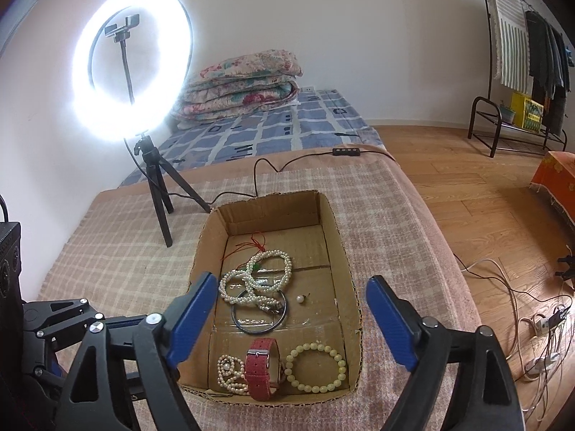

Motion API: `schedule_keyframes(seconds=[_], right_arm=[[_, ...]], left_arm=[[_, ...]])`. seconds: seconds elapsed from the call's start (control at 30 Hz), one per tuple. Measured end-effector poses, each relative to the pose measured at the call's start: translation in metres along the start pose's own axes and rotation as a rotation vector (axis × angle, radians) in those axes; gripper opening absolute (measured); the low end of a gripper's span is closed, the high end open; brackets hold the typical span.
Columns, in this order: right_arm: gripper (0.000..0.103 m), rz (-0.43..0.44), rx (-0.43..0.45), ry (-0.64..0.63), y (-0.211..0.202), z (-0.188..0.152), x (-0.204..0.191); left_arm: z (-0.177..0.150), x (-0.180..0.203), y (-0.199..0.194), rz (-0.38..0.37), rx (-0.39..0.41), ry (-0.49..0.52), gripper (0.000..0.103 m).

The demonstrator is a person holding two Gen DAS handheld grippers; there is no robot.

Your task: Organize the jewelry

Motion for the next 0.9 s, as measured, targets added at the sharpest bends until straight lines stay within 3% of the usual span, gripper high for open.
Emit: schedule_keyframes(seconds=[0.17,0.77,0.9], right_arm=[[0.093,-0.006,0.020,-0.007,-0.016,0.001,-0.006],[0.093,0.017,0.069,-0.054,-0.080,-0.008,-0.053],[0.101,0.000,0.087,-0.066,-0.096,-0.011,-0.064]], left_arm=[[-0.001,0.001,-0.021,0.029,0.031,0.016,0.056],[-0.027,-0.010,-0.093,0.091,0.093,0.010,0.057],[-0.035,-0.015,-0.110,0.107,0.115,-0.008,0.062]])
Point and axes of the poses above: each gripper's, at about its wrist camera, not at the fingertips, and y roughly the way its jaws point, x to its right, z to its top, the point moved 7 cm from there along y, roughly the way its jaws point, and after that the axes turned 1 degree about x, right-handed, at the moved point
